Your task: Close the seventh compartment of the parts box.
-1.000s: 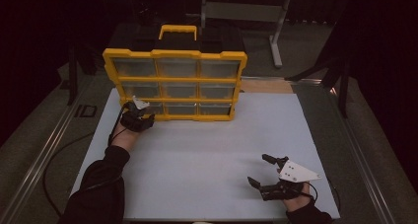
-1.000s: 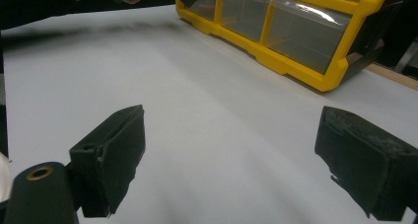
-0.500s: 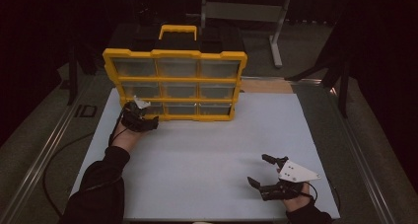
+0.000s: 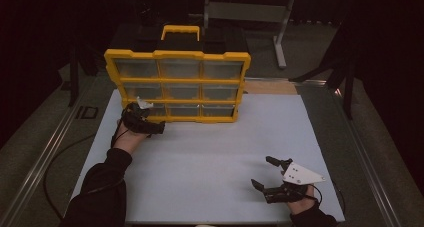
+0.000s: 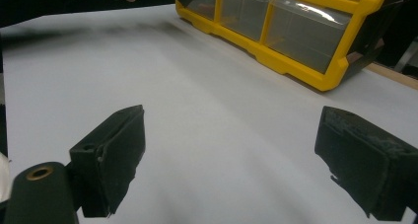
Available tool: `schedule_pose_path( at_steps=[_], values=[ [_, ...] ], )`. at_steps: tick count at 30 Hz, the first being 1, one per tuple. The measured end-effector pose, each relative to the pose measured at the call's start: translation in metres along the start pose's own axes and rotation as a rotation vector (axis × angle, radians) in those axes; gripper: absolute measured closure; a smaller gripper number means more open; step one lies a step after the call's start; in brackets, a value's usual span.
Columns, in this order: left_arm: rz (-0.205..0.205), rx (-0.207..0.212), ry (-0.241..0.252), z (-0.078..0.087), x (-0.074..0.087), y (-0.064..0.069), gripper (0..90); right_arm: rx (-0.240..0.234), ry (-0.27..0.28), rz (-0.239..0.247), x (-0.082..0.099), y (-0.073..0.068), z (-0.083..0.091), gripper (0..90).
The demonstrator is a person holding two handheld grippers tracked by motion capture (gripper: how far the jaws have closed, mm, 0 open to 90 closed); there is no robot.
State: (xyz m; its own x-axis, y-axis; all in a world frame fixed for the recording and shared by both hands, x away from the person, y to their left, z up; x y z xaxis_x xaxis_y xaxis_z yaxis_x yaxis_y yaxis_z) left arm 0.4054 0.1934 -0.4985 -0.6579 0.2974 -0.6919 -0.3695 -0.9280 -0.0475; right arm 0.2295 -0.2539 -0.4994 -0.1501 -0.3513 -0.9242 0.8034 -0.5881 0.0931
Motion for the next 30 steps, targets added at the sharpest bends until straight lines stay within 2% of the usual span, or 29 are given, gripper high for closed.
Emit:
schedule_pose_path(
  at_steps=[3,7,13,17,20,22,24,28,30],
  values=[
    [-0.001,0.011,0.011,0.001,0.0,0.0,0.0,-0.001,-0.001,-0.001,0.0,0.0,-0.001,11.8],
    [-0.032,0.031,-0.006,0.001,-0.002,0.003,0.0,-0.002,0.002,-0.006,0.001,0.001,0.0,11.8],
    [-0.043,0.056,-0.014,0.0,-0.003,0.006,0.0,-0.004,0.003,-0.011,0.001,0.002,-0.001,11.8],
    [-0.049,0.097,-0.008,0.002,-0.004,0.008,0.0,-0.005,0.001,-0.009,0.002,0.002,-0.001,11.8],
    [-0.069,0.126,-0.005,0.003,-0.003,0.009,0.0,-0.005,0.002,-0.01,0.002,0.002,0.0,11.8],
    [-0.075,0.135,-0.005,0.003,-0.004,0.01,0.0,-0.004,0.001,-0.011,0.002,0.002,0.0,11.8],
    [-0.079,0.147,0.004,0.004,-0.004,0.01,0.0,-0.004,0.002,-0.009,0.002,0.002,0.0,11.8],
    [-0.099,0.198,0.021,0.007,-0.005,0.013,0.0,-0.001,0.004,-0.01,0.001,0.002,0.0,11.8],
    [-0.11,0.208,0.033,0.008,-0.005,0.015,0.0,0.0,0.003,-0.01,0.001,0.002,0.001,11.8]
  ],
)
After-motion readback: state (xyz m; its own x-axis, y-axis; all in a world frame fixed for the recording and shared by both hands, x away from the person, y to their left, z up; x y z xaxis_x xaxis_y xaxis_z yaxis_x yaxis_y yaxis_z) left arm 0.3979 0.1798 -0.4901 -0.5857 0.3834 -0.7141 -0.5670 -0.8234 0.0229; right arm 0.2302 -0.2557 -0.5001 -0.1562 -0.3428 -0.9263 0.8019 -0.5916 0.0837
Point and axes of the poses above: each handheld gripper's, and its own axes: z roughly backward along the jaws, x roughly out of its underside, y roughly to its right, the point moved 1 cm from there along -z, roughly forward along the jaws, and after that the axes turned 2 degrees about z, right-handed, at the moved point
